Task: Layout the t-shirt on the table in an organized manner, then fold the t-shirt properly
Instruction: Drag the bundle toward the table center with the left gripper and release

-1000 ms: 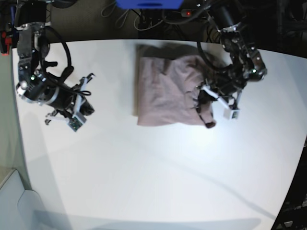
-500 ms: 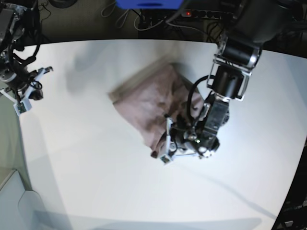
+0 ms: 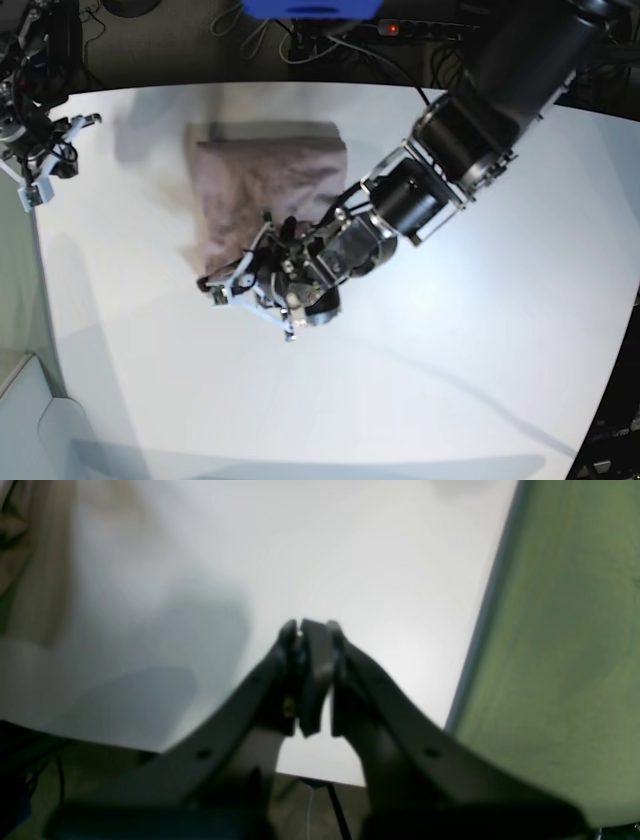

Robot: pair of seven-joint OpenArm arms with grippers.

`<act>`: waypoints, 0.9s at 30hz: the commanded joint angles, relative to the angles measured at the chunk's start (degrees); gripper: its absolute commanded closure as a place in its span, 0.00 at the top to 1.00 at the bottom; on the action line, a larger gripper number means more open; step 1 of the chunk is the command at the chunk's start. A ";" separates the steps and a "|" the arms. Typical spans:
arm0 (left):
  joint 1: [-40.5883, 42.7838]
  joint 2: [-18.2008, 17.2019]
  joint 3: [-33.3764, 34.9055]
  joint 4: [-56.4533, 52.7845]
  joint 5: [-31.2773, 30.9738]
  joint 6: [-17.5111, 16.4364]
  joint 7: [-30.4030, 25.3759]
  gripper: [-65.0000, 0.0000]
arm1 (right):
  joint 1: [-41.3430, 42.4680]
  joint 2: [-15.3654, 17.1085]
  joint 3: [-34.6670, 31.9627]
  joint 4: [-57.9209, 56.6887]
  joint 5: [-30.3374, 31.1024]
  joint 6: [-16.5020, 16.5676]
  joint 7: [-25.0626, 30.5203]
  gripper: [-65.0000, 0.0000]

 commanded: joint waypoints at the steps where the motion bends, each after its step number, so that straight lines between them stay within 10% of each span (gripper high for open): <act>1: -2.32 0.42 0.43 0.93 0.06 0.64 -0.69 0.01 | 0.06 0.72 0.39 1.14 0.65 0.19 1.02 0.04; 7: -2.58 0.06 0.52 1.11 3.57 0.64 -0.16 0.09 | 0.06 0.46 0.39 1.14 0.74 0.19 1.02 0.04; 16: -1.00 -0.11 -12.05 8.05 12.98 0.64 -0.07 0.65 | -0.99 0.55 0.12 1.14 0.74 0.19 1.02 0.04; 27: 11.22 -6.53 -27.79 29.24 17.55 0.02 9.34 0.65 | 2.00 0.55 -2.34 1.14 0.74 0.19 1.10 0.04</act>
